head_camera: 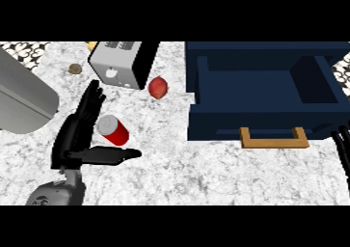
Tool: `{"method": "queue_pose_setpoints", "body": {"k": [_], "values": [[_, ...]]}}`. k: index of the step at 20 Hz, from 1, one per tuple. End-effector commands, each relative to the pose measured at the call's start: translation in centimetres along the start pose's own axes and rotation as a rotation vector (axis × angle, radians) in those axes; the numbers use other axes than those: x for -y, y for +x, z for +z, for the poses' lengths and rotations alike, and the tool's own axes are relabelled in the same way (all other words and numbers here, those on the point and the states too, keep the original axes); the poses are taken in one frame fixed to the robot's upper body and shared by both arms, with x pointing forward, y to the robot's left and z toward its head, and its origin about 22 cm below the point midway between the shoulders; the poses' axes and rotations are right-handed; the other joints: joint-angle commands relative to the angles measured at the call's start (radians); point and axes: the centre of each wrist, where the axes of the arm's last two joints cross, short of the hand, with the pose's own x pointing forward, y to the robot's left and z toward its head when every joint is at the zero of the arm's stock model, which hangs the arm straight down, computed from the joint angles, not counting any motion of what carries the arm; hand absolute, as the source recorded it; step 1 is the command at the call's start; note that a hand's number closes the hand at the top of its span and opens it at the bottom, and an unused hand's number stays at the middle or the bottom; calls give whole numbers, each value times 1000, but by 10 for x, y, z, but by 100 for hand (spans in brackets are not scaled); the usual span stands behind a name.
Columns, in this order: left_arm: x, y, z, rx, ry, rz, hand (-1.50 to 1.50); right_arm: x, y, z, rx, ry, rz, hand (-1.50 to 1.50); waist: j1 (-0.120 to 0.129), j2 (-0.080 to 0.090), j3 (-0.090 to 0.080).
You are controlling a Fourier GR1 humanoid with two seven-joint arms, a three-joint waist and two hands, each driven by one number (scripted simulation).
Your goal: Pick up the can, place it into the drawer and close the drawer
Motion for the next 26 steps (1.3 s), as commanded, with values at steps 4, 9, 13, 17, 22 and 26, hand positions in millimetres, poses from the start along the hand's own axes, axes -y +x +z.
{"method": "queue_pose_setpoints", "body": {"k": [4,9,13,17,22,26], "values": [[-1,-26,-16,-8,31,-26,-150,11,-13,-14,16,7,-16,-150,0,1,0],[-14,-47,14,-31,54,-14,-150,-10,-9,-12,7,-9,0,-150,4,0,0],[-47,-62,-6,-29,77,-29,-150,15,-6,-10,16,16,1,-150,0,1,0],[-26,-77,-1,-33,60,-28,-150,22,1,-7,10,6,-1,-150,0,0,0],[-49,-92,4,-63,72,-23,-150,-13,-4,-11,5,17,10,-150,2,0,0],[-59,-105,11,-73,63,-36,-150,13,-14,-4,18,5,7,-150,1,0,0]]}}
